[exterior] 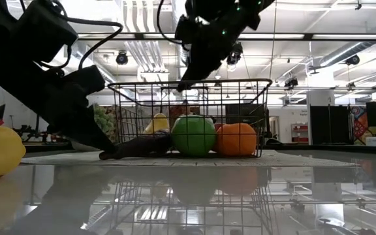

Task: Build produce basket
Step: Adjust the eggplant in the wire basket

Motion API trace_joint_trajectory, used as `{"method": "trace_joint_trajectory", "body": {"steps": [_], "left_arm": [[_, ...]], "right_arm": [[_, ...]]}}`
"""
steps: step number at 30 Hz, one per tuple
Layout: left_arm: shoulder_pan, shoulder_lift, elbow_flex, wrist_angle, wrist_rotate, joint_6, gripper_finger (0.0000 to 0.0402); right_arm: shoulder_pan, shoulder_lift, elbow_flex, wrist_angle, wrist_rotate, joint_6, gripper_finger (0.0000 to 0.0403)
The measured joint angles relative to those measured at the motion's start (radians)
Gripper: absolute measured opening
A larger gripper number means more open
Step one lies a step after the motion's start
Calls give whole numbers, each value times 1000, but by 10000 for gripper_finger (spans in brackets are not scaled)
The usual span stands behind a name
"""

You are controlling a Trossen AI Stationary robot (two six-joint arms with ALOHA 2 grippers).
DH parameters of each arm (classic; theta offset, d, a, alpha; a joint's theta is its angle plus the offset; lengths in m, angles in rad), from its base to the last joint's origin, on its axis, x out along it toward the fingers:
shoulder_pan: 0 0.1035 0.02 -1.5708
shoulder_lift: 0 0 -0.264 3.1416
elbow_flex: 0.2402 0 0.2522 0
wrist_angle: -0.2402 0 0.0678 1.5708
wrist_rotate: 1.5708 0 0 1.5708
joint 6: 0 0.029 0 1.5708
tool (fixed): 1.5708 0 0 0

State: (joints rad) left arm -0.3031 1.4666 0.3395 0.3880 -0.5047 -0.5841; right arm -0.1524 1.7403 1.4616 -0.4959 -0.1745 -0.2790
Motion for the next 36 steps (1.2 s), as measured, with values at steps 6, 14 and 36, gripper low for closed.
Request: {"method": "trace_joint_trajectory", "body": {"steps": [6,14,36], "left_arm": [[0,1,-4,1,-58,67,0],[0,1,-8,5,-89,78,0],[0,4,-9,78,-132,151,0]], "right_arm": [[-45,78,63,-22,-1,11,139],[-56,181,162,-80,-6,46,235],[-63,307,316,-253,-8,87,279]]}}
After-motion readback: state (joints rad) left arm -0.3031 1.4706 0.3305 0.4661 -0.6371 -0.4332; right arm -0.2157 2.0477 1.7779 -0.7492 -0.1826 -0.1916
